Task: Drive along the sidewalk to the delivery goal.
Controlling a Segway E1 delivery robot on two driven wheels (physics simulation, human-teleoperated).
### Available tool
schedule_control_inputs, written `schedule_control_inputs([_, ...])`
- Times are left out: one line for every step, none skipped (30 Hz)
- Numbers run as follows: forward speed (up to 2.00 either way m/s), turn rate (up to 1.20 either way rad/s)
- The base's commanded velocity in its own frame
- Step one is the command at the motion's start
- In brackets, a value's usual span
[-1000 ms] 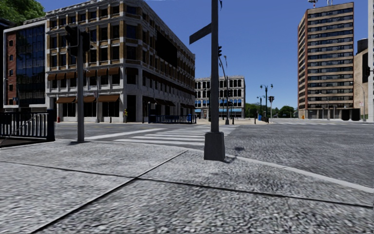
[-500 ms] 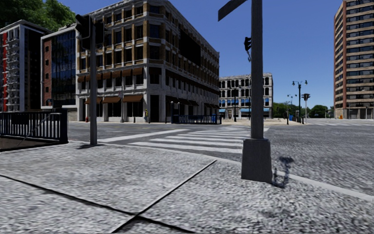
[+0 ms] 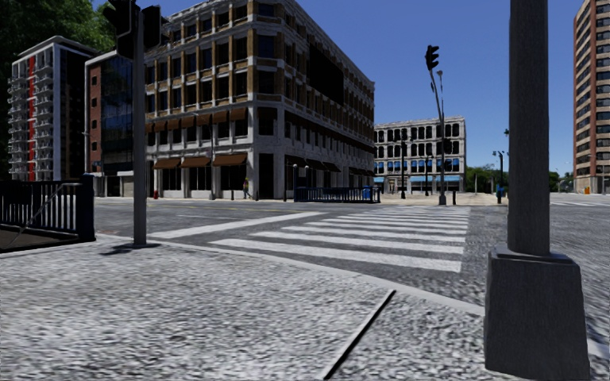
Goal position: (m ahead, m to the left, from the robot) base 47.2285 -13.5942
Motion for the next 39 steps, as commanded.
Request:
schedule_control_inputs([2.00,0.00])
schedule_control_inputs([2.00,0.00])
schedule_control_inputs([2.00,0.00])
schedule_control_inputs([2.00,0.00])
schedule_control_inputs([2.00,0.00])
schedule_control_inputs([2.00,0.00])
schedule_control_inputs([2.00,0.00])
schedule_control_inputs([2.00,0.00])
schedule_control_inputs([2.00,0.00])
schedule_control_inputs([2.00,0.00])
schedule_control_inputs([2.00,0.00])
schedule_control_inputs([2.00,0.00])
schedule_control_inputs([2.00,0.00])
schedule_control_inputs([2.00,0.00])
schedule_control_inputs([2.00,-0.07])
schedule_control_inputs([2.00,-0.07])
schedule_control_inputs([2.00,-0.11])
schedule_control_inputs([2.00,-0.14])
schedule_control_inputs([2.00,-0.15])
schedule_control_inputs([2.00,-0.20])
schedule_control_inputs([1.82,-0.31])
schedule_control_inputs([1.72,-0.32])
schedule_control_inputs([1.68,-0.36])
schedule_control_inputs([1.66,-0.38])
schedule_control_inputs([1.65,-0.40])
schedule_control_inputs([1.65,-0.40])
schedule_control_inputs([1.65,-0.40])
schedule_control_inputs([1.64,-0.41])
schedule_control_inputs([1.64,-0.42])
schedule_control_inputs([1.63,-0.44])
schedule_control_inputs([1.60,-0.48])
schedule_control_inputs([1.59,-0.50])
schedule_control_inputs([1.59,-0.50])
schedule_control_inputs([1.58,-0.50])
schedule_control_inputs([1.58,-0.51])
schedule_control_inputs([1.58,-0.51])
schedule_control_inputs([1.58,-0.51])
schedule_control_inputs([1.58,-0.51])
schedule_control_inputs([1.58,-0.51])
